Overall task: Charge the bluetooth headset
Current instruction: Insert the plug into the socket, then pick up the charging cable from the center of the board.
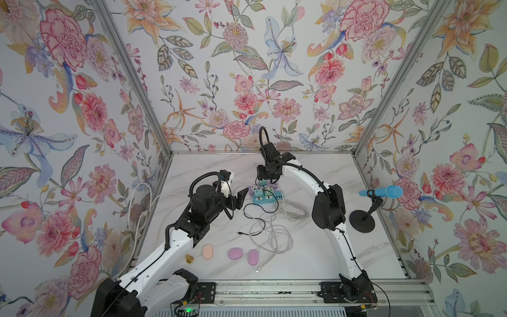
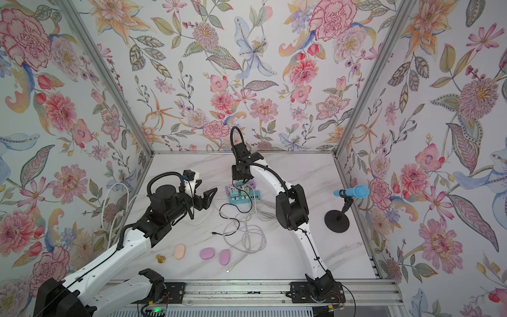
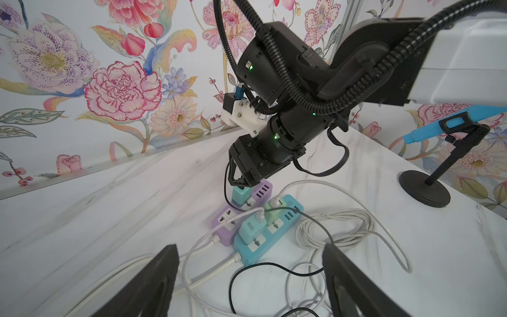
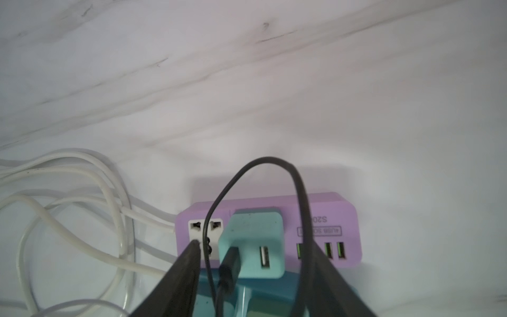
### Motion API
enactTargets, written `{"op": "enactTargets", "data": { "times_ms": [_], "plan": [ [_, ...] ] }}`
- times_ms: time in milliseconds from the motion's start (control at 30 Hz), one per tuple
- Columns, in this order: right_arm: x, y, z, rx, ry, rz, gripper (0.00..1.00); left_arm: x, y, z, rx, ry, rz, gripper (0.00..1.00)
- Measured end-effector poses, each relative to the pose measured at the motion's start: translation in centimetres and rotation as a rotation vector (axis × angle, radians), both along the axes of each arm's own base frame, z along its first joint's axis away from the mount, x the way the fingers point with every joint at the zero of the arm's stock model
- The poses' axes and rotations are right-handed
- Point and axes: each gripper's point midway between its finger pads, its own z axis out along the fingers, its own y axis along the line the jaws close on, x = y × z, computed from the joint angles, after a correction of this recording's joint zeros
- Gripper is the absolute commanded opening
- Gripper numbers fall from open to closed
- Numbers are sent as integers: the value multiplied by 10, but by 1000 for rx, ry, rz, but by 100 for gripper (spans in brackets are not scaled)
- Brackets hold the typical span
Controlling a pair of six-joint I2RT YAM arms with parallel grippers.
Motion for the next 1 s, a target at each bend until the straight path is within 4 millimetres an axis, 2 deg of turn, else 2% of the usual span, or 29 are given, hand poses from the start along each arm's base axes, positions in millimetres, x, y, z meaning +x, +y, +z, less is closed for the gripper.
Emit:
{"op": "enactTargets", "data": {
  "times_ms": [133, 300, 400, 433, 500, 533, 567, 667, 800, 1000],
  "plan": [
    [-5, 3, 37, 52, -42, 12, 58, 3, -2, -3, -1, 5, 1, 85],
    [-13, 4, 78, 118, -82, 41, 57, 17, -6, -19, 5, 52, 9, 85],
    [-20, 0, 92, 153, -80, 66, 48, 39, -5, -19, -12, 72, 36, 84],
    [-21, -3, 96, 163, -79, 75, 40, 48, -5, -16, -23, 72, 45, 84],
    [-24, -11, 99, 180, -71, 86, 19, 63, -3, -12, -43, 69, 61, 83],
    [-25, -16, 100, 186, -65, 88, 5, 71, -3, -9, -51, 68, 68, 83],
    [-26, -19, 100, 190, -63, 91, 0, 76, -3, -7, -55, 67, 74, 83],
    [-27, -31, 95, 199, -47, 82, 0, 94, -3, 0, -68, 64, 85, 82],
    [-25, -39, 82, 222, -10, 72, 0, 106, -7, 5, -89, 68, 79, 81],
    [-9, -34, 68, 282, -2, 84, 0, 115, -10, 0, -100, 92, 68, 81]
  ]
}}
